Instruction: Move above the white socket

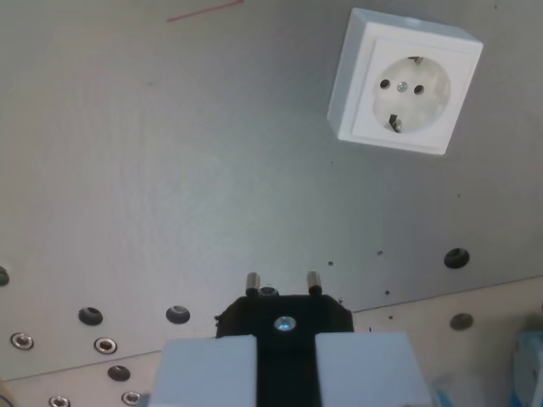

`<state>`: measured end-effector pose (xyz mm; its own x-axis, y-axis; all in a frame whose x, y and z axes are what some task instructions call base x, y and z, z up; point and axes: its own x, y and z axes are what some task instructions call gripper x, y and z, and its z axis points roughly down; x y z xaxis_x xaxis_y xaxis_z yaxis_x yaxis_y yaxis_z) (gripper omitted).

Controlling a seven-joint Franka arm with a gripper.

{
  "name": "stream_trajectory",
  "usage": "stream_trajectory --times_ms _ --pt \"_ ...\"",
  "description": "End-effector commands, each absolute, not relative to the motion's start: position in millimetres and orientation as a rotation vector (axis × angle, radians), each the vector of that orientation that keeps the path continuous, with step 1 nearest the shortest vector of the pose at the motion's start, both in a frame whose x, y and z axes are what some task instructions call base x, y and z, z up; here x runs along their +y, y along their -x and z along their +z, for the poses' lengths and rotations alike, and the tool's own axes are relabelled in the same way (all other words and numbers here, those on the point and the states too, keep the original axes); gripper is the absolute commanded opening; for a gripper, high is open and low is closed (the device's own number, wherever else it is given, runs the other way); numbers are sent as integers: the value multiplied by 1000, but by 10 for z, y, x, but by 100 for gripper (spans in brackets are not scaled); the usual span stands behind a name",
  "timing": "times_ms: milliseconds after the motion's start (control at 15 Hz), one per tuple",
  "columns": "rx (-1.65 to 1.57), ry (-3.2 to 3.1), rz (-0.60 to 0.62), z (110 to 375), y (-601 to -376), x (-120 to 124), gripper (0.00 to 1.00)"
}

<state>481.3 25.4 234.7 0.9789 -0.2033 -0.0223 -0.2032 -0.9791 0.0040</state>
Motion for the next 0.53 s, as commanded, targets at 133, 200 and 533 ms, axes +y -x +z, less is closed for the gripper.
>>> stream_trajectory --times_ms 133,200,533 --pt "-424 -3107 107 2195 -4775 171 0" --pt "-434 -3105 110 2165 -4772 153 0" --pt "-481 -3098 115 2015 -4764 58 0"
